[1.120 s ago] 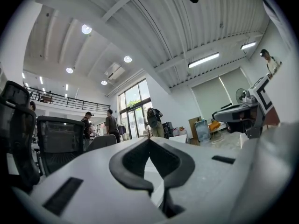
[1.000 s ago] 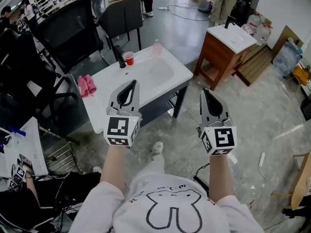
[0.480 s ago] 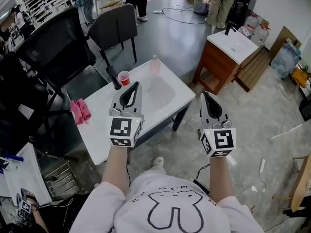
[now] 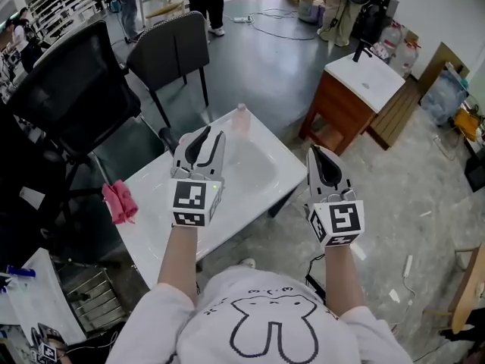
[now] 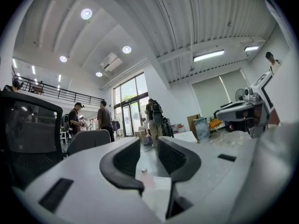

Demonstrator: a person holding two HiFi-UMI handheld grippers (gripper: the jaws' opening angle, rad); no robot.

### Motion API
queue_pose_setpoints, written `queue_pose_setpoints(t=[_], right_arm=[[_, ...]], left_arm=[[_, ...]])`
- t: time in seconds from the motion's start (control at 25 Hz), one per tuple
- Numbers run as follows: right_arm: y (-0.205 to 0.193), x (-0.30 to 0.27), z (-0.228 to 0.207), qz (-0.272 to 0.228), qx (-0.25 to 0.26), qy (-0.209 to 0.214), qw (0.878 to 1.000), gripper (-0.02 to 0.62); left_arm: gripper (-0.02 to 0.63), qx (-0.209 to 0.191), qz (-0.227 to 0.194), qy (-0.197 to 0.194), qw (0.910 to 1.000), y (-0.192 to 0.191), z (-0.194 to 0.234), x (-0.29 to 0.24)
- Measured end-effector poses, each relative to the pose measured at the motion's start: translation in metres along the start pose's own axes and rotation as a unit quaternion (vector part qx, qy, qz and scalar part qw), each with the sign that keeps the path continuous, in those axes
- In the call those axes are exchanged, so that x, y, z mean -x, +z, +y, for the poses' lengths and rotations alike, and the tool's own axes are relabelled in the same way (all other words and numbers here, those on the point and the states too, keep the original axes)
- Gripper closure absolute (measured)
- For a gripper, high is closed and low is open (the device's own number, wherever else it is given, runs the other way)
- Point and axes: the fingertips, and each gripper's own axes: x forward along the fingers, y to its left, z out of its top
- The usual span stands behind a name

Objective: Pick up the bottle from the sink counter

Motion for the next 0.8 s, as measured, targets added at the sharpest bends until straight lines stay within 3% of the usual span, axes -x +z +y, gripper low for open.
queue_pose_setpoints(t=[0.12,0.32,0.44,0.6,0.8], right_arm=[[-0.007,-0.011,-0.001,0.009,-0.001,0.004,1.0,0.572],[-0.023,-0.018,-0.002,0.016,-0.016,0.001,1.0,0.572],[-0.028,-0.025,-0.01,0.018,-0.019,0.0,1.0,0.572],[-0.03,-0.039,-0.02,0.017,-0.02,0.003,1.0,0.572],[-0.046,-0.066,-0.038,0.025,-0.022,0.017,0.999,0.572]], left_arm=[[0.377,0.001,0.002,-0.001,1.0,-0.005,0.006,-0.015],[0.335,-0.002,0.003,-0.007,1.0,-0.017,0.006,-0.025],[0.217,0.008,0.005,-0.009,0.9999,-0.022,0.003,-0.037],[0.179,0.017,0.032,-0.009,0.9993,-0.036,0.0,-0.054],[0.176,0.016,0.045,-0.005,0.9988,-0.053,-0.004,-0.085]])
